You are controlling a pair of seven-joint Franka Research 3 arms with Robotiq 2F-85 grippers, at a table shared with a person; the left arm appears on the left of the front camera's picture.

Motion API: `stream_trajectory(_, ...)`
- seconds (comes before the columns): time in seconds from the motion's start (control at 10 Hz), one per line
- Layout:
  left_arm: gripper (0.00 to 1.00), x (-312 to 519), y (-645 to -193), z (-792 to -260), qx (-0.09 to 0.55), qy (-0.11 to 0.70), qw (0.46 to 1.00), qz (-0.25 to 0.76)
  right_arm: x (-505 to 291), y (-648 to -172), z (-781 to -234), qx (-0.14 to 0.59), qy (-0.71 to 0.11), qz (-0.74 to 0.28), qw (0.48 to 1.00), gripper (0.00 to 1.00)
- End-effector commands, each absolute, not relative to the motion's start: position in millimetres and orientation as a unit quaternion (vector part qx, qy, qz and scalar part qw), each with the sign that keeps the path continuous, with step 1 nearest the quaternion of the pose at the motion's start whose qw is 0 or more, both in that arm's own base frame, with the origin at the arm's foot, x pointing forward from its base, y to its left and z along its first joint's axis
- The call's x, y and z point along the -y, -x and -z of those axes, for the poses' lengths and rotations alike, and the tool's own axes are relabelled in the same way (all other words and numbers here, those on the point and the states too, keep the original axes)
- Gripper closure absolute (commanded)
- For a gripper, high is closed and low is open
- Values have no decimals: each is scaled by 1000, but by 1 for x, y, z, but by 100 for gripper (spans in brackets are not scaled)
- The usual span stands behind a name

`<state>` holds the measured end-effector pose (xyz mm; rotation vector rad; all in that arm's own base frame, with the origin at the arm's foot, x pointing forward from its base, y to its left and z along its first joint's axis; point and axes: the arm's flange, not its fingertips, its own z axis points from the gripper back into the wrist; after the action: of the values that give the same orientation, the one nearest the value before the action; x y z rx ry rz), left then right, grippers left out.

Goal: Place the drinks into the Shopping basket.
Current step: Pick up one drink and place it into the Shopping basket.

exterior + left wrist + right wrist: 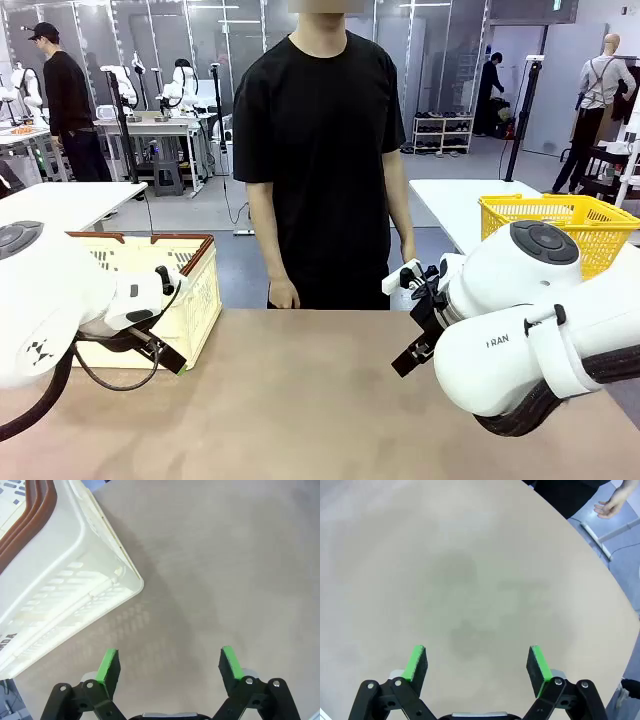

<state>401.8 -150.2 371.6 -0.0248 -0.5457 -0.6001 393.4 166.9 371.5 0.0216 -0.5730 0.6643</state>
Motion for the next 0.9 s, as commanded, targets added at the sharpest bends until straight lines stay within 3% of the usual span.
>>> stream_trajectory(0.0,0,151,-402,-372,265,12,919,293,-167,-393,-372,277,-10,-322,905,0)
stream_trajectory(0.8,0,151,-402,-372,265,12,919,293,-167,-393,-372,277,-10,-322,905,0)
